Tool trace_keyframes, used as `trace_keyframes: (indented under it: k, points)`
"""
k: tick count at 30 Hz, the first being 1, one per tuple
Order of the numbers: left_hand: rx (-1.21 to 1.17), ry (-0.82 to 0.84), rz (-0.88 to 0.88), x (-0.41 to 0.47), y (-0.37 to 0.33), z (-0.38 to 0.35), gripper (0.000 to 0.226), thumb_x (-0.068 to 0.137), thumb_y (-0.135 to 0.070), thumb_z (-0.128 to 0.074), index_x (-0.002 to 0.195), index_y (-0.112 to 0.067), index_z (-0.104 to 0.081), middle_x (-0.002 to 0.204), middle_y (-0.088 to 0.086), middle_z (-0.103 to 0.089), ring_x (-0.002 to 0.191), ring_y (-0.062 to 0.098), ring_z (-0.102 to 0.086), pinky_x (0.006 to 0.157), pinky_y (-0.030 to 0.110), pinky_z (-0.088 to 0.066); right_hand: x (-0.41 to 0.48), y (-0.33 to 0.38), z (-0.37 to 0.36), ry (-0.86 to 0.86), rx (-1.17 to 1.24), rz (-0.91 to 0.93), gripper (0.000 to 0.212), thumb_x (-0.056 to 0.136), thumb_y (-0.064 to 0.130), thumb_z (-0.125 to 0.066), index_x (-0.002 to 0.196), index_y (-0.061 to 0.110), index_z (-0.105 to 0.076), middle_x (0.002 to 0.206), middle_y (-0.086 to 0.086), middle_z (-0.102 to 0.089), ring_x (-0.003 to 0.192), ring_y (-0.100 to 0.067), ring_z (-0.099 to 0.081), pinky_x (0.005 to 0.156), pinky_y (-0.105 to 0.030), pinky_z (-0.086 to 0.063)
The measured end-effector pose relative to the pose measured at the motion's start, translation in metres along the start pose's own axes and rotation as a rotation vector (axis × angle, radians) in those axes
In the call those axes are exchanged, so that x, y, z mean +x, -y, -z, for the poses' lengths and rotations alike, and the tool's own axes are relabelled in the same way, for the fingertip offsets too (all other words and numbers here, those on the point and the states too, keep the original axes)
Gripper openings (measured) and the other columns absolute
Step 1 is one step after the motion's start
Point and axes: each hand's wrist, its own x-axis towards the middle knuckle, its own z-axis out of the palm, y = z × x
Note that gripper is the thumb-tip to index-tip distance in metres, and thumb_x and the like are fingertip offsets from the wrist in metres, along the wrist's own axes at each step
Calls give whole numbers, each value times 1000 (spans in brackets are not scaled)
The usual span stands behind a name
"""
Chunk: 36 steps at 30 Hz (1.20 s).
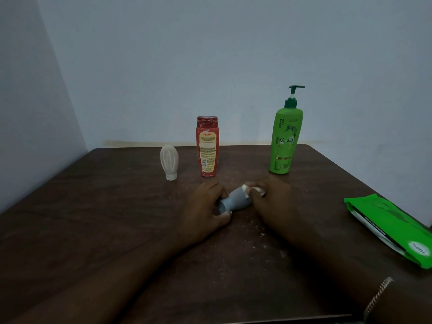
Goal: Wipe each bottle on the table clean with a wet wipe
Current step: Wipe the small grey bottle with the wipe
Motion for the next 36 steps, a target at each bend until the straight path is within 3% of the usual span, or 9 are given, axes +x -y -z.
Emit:
trace_keyframes:
  k: [4,7,12,15,19,25,29,33,36]
  points:
    - [0,2,-22,0,0,-2,31,77,-30,-79,97,-25,-57,97,-12,-53,84,1,-47,70,20,-42,6,-14,-1,-47,194,-338,16,88,19,-62,80,19,-76,66,4,-71,59,-10,-69,53,-15,-45]
    - [-2,8,-17,0,0,-2,32,77,-28,-79,99,-25,-57,99,-12,-53,87,2,-48,73,20,-44,4,-9,-2,-62,323,-369,16,89,18,-62,81,14,-75,65,1,-73,53,-9,-69,49,-17,-49]
    - [-1,18,-6,0,0,-2,33,78,-28,-79,98,-29,-53,100,-14,-50,88,-4,-45,72,15,-37,2,7,-3,-66,57,-94,20,95,23,-60,106,13,-73,103,-2,-69,89,-11,-60,82,-23,-43]
    - [-11,13,11,0,-1,-2,30,78,-27,-78,97,-25,-55,100,-12,-52,88,-1,-46,73,18,-42,-3,17,-3,135,-125,247,21,96,22,-56,112,11,-66,111,-6,-59,89,-11,-50,80,-25,-41]
    - [-47,30,41,0,-1,-2,30,78,-26,-79,94,-27,-54,100,-11,-54,88,4,-51,74,24,-47,-8,19,-2,254,-260,459,22,90,19,-56,109,9,-61,109,-8,-52,83,-18,-50,70,-28,-42]
    - [-23,31,16,1,2,0,34,78,-30,-80,97,-31,-51,100,-13,-52,87,0,-49,70,17,-40,9,4,1,53,-199,80,20,84,5,-66,103,4,-69,104,-14,-62,88,-25,-58,75,-30,-42]
    - [-10,29,3,1,2,1,32,78,-31,-80,99,-28,-55,100,-13,-53,87,-1,-49,71,21,-46,10,-15,4,121,-119,-241,18,91,15,-58,99,6,-72,91,-12,-69,81,-25,-64,66,-23,-41]
    - [-11,21,-8,1,4,0,32,77,-31,-80,98,-28,-56,98,-14,-53,86,-1,-50,71,21,-47,8,-17,4,49,76,-320,17,87,12,-58,88,15,-75,63,-1,-69,43,-1,-56,39,-9,-36]
    - [-15,12,-13,1,4,0,32,77,-30,-81,97,-27,-57,98,-13,-55,86,0,-51,71,21,-47,5,-8,4,-13,169,-303,19,87,9,-58,93,16,-75,74,-4,-74,53,-3,-62,47,-10,-41]
